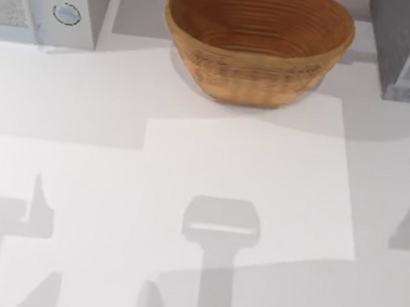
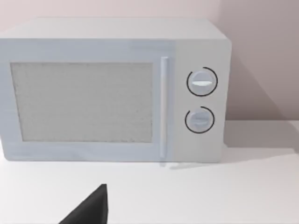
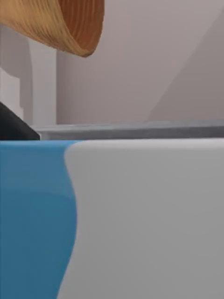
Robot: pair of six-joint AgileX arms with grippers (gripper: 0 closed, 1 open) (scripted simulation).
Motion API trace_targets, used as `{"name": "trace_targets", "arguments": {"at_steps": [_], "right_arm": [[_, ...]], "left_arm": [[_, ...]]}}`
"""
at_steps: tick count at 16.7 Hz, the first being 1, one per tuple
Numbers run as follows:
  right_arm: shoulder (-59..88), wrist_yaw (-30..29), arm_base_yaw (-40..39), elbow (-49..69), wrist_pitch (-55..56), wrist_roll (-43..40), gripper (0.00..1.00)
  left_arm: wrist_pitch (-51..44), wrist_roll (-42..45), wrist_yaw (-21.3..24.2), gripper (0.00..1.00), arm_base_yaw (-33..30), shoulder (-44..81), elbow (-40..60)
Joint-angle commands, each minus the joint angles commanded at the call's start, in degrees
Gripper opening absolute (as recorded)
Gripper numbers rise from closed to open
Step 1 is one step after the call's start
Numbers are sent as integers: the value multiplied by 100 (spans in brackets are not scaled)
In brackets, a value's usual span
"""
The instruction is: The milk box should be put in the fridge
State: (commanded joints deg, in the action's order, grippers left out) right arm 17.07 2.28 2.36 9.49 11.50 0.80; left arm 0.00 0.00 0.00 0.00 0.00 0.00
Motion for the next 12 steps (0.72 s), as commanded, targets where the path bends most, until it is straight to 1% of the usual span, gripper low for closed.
{"name": "trace_targets", "arguments": {"at_steps": [4,12], "right_arm": [[2149,249,289,932,1157,-11,0],[7254,815,931,2970,3698,-120,0]], "left_arm": [[0,0,0,100,0,0,0],[0,0,0,100,0,0,0]]}}
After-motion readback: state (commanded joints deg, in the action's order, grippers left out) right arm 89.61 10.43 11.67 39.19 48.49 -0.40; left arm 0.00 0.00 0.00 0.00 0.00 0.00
